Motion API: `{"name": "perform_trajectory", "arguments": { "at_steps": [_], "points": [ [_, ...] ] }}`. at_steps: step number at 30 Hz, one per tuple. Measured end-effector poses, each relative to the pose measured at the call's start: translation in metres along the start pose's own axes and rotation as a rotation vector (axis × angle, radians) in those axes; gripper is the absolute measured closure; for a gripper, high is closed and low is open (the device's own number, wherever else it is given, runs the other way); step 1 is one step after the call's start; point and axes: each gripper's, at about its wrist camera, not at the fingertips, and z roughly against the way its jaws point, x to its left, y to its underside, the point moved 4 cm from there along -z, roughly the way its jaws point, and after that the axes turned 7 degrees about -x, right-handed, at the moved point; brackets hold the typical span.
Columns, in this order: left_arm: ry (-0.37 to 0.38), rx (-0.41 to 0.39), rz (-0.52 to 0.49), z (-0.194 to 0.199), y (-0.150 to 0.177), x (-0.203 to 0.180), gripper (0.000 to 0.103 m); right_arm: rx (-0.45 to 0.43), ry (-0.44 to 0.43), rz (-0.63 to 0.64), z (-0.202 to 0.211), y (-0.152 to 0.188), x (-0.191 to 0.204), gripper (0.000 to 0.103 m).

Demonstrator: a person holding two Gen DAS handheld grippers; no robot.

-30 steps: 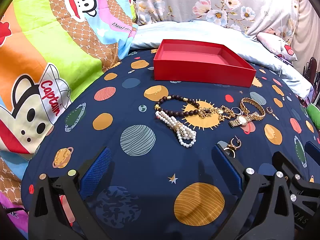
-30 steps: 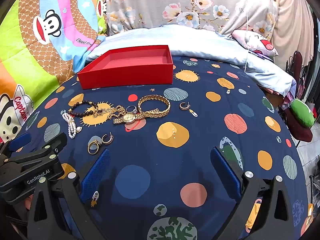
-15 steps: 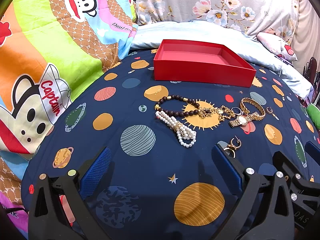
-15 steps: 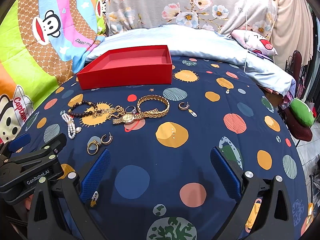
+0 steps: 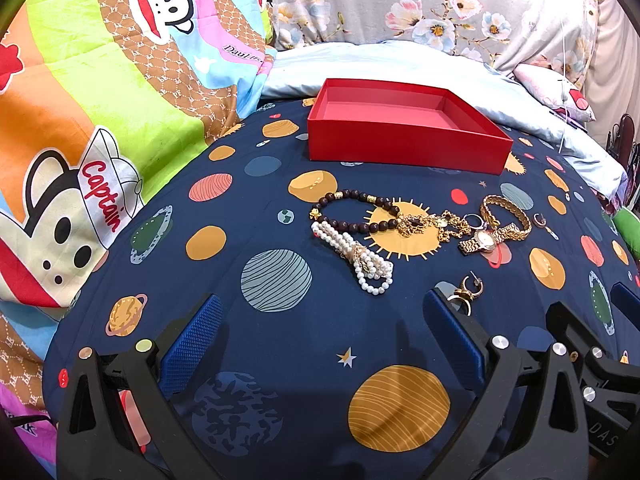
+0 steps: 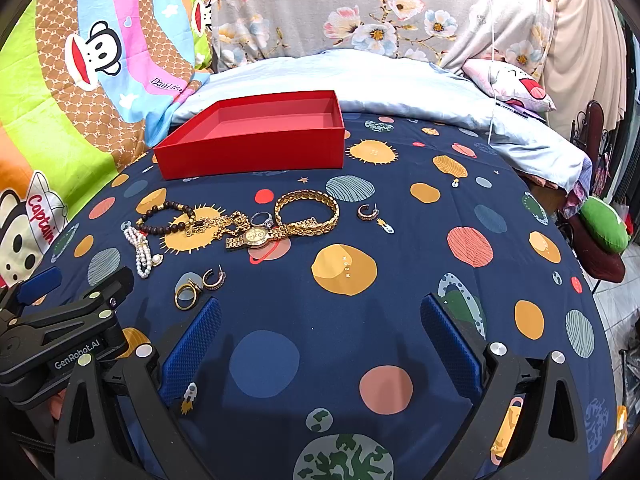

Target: Organize jewelry

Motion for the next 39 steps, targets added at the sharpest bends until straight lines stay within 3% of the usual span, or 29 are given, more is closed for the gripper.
{"name": "perform_trajectory", "arguments": {
  "at_steps": [17, 31, 35, 37, 39],
  "points": [
    [0.002, 0.003, 0.007, 0.0, 0.0, 0.001, 0.005, 0.002, 0.001, -0.003, 0.0, 0.0, 0.0, 0.005],
    [0.049, 0.086, 0.174, -0.025, -0.017, 0.021, 0.005, 0.038, -0.024, -0.04, -0.006, 0.001, -0.007, 0.005],
    [0.025, 0.106, 0.12, -0.042, -0.027, 0.006, 0.005, 0.046, -0.033, -0.042, -0.007, 0.001, -0.008, 0.005],
    [0.019, 0.145, 0.097, -0.052, -0.025, -0.001, 0.008, 0.046, -0.035, -0.043, -0.007, 0.001, -0.007, 0.005],
    [0.023, 0.177, 0.1, -0.059, -0.022, -0.004, 0.021, 0.047, -0.036, -0.045, -0.007, 0.001, -0.007, 0.005]
  ]
}}
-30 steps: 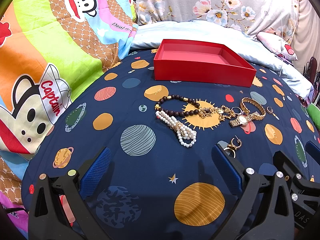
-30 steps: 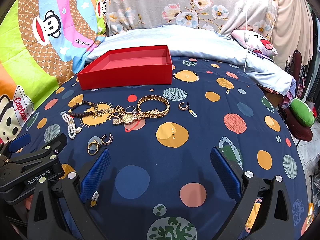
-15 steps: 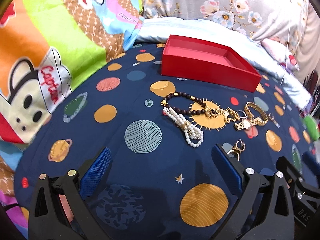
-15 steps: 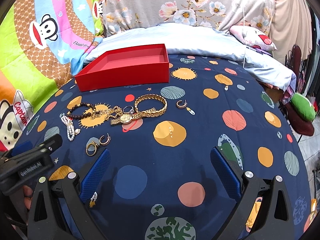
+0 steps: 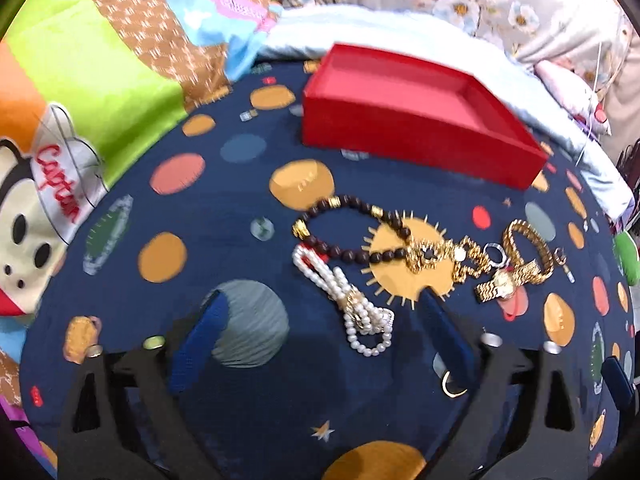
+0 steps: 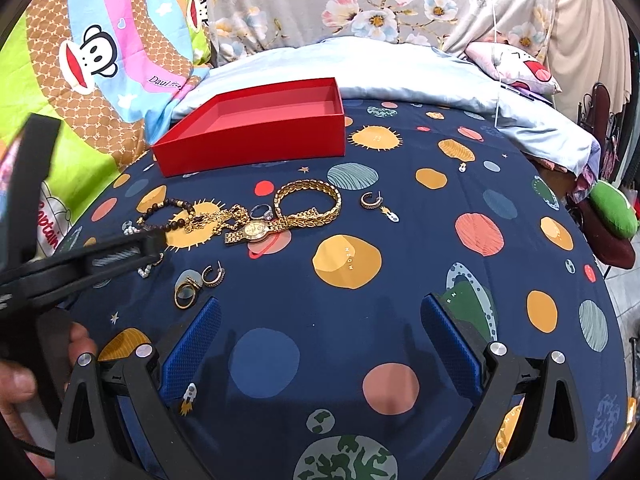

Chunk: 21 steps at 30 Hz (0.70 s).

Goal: Organize jewelry
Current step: 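Grasp the white pearl necklace with the left tool while the right tool grasps the gold chain bracelet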

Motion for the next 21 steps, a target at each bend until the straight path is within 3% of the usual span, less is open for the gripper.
{"name": "perform_trajectory", "arguments": {
  "at_steps": [1, 4, 8, 10, 14, 16, 21],
  "points": [
    [-0.023, 0.0, -0.014, -0.003, 0.001, -0.001, 0.022, 0.002, -0.001, -0.002, 0.0, 0.0, 0.0, 0.005],
    [-0.045, -0.019, -0.052, -0.002, 0.002, -0.004, 0.04, 0.007, -0.008, -0.009, -0.001, -0.001, -0.001, 0.005],
    [-0.019, -0.038, -0.072, 0.003, 0.002, 0.001, 0.078, 0.001, -0.021, -0.013, -0.002, -0.011, -0.005, 0.005],
    [0.009, -0.043, -0.067, 0.006, 0.003, 0.005, 0.089, -0.006, -0.039, -0.027, -0.003, -0.021, -0.008, 0.011],
    [0.049, -0.059, -0.059, 0.01, 0.007, 0.011, 0.089, -0.017, -0.053, -0.051, -0.015, -0.047, -0.015, 0.028],
    [0.065, -0.062, -0.052, 0.012, 0.008, 0.012, 0.089, 0.004, -0.06, -0.062, -0.028, -0.056, -0.016, 0.043],
    [0.092, -0.061, -0.022, 0.011, 0.008, 0.016, 0.089, 0.053, -0.04, -0.08, -0.06, -0.063, -0.018, 0.068]
  ]
}}
